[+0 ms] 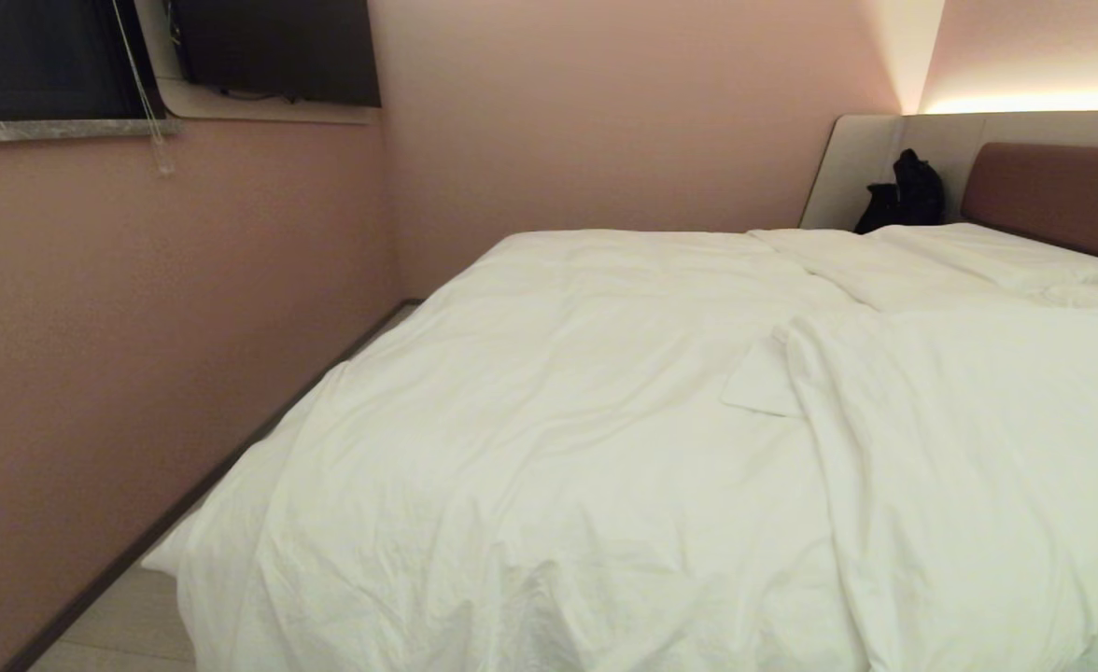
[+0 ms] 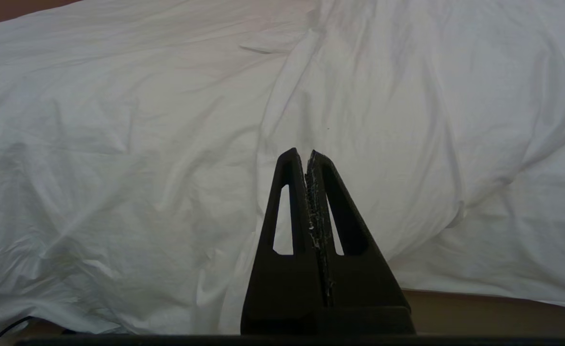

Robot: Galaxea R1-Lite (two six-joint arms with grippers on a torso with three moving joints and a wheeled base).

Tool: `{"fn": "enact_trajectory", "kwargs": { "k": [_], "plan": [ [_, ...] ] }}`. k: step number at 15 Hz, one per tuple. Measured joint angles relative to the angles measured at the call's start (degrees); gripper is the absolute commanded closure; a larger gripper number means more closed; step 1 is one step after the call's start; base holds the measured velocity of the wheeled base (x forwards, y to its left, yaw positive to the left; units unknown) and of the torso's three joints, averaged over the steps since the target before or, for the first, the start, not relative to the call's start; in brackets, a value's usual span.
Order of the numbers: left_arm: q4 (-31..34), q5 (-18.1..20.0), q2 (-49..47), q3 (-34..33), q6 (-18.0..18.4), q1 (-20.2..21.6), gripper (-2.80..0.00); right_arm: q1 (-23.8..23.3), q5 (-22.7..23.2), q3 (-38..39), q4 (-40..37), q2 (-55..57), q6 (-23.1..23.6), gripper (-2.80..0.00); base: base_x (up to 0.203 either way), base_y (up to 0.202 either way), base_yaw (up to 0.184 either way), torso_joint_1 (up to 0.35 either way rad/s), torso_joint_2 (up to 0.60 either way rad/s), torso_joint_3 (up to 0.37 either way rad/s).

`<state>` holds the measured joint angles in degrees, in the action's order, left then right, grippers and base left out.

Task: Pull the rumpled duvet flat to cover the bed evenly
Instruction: Hold the folded corner of the quilt

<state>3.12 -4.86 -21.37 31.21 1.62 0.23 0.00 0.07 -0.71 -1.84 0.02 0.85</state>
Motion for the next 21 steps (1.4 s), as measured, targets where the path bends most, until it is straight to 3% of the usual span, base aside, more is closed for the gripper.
{"fn": "enact_trajectory", "kwargs": {
  "k": [8, 14, 17, 21],
  "plan": [
    [-1.9, 6.7, 15.9, -11.7, 2.0, 0.0, 0.00, 0.0, -0.1, 0.0, 0.0, 0.0, 0.0, 0.00, 0.000, 0.000, 0.000, 0.000, 0.00, 0.000],
    [-9.3, 6.9, 21.1, -24.7, 5.4, -0.1, 0.00, 0.0, -0.1, 0.0, 0.0, 0.0, 0.0, 0.00, 0.000, 0.000, 0.000, 0.000, 0.00, 0.000],
    [-10.3, 7.0, 21.3, -29.4, 7.8, -0.1, 0.00, 0.0, 0.0, 0.0, 0.0, 0.0, 0.0, 0.00, 0.000, 0.000, 0.000, 0.000, 0.00, 0.000],
    [-7.7, 7.3, 21.3, -31.1, 7.6, -0.1, 0.00, 0.0, -0.1, 0.0, 0.0, 0.0, 0.0, 0.00, 0.000, 0.000, 0.000, 0.000, 0.00, 0.000]
  ]
}}
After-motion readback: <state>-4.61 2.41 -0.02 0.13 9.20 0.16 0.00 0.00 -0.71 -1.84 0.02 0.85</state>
